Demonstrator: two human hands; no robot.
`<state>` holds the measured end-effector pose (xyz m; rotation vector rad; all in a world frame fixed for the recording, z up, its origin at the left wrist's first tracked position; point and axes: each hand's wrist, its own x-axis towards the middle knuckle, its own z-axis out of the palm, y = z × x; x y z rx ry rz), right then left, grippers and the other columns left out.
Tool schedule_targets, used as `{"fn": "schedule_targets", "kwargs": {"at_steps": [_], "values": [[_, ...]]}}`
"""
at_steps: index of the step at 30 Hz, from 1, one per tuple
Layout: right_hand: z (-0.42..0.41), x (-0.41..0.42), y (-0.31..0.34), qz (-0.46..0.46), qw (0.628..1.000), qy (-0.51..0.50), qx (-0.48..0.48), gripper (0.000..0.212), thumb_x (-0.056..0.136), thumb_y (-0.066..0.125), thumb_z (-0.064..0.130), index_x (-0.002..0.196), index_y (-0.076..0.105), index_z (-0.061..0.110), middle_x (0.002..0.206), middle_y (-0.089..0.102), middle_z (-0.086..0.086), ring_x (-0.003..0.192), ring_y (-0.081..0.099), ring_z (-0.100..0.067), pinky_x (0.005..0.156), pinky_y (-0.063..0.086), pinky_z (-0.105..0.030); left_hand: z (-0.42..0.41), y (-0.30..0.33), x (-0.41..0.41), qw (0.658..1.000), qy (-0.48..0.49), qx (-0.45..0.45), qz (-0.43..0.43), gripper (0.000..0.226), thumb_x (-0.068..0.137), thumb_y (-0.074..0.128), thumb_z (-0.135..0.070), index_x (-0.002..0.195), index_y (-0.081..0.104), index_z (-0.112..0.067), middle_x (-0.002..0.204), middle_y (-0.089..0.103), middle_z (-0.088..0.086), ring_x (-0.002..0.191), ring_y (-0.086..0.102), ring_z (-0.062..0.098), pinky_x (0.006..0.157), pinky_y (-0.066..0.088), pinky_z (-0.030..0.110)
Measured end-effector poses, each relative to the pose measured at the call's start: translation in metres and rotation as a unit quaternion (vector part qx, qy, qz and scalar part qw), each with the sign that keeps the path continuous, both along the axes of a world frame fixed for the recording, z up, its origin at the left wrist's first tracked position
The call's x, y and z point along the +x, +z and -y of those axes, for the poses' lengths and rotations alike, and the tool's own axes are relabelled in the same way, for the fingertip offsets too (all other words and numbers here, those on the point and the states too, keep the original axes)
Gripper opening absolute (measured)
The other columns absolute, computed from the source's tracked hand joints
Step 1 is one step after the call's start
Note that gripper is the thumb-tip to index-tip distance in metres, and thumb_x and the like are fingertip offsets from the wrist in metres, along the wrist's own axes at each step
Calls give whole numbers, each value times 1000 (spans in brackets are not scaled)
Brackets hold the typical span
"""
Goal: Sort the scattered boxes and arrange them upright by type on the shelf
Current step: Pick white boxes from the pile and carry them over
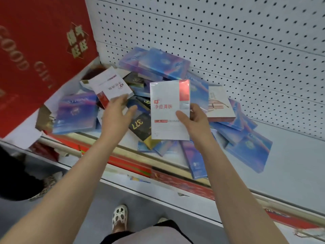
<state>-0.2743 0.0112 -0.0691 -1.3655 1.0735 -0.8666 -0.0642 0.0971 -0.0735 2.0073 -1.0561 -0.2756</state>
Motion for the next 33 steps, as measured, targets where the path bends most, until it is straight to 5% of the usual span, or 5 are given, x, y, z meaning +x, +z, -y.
{"fn": "schedule_targets", "kwargs": {"at_steps": [9, 13, 18, 25, 33], "values": [[-3, 37, -15, -36, 995, -86, -20, 18, 90, 70, 19, 103, 60, 27, 109, 72, -2, 97, 71, -18, 84, 59, -41, 43, -45, 94, 916, -121, 298, 240, 87, 92, 50, -55, 154, 5, -12, 161, 7, 14, 143, 11, 43, 118, 16, 50], [-7, 47, -20, -50, 991, -125, -15, 16, 90, 70, 20, 102, 59, 25, 108, 72, -2, 96, 71, -19, 86, 59, -47, 26, -39, 79, 898, -156, 310, 269, 86, 92, 44, -60, 154, 6, -15, 161, 10, 14, 140, 21, 42, 113, 26, 46], [-15, 55, -22, -38, 988, -147, 1, 32, 81, 72, 35, 109, 61, 25, 107, 73, 0, 99, 70, -23, 86, 57, -55, 10, -19, 90, 920, -223, 163, 278, 52, 95, 55, -28, 143, 42, -15, 138, 52, 9, 121, 46, 31, 97, 44, 43], [-26, 60, -26, -68, 982, -175, 1, 26, 91, 69, 27, 113, 58, 20, 106, 71, 2, 97, 69, -18, 87, 58, -51, 53, -20, 130, 865, -305, 259, 302, 116, 71, 69, -67, 153, 1, -23, 161, 1, 6, 149, -5, 29, 120, 4, 47], [-34, 56, -23, -61, 977, -202, 11, 24, 88, 70, 31, 109, 59, 28, 107, 71, 1, 100, 68, -23, 87, 57, -54, 59, -12, 133, 920, -236, 229, 215, 55, 86, 62, -56, 127, 52, -21, 130, 52, 9, 109, 56, 31, 89, 48, 42]]}}
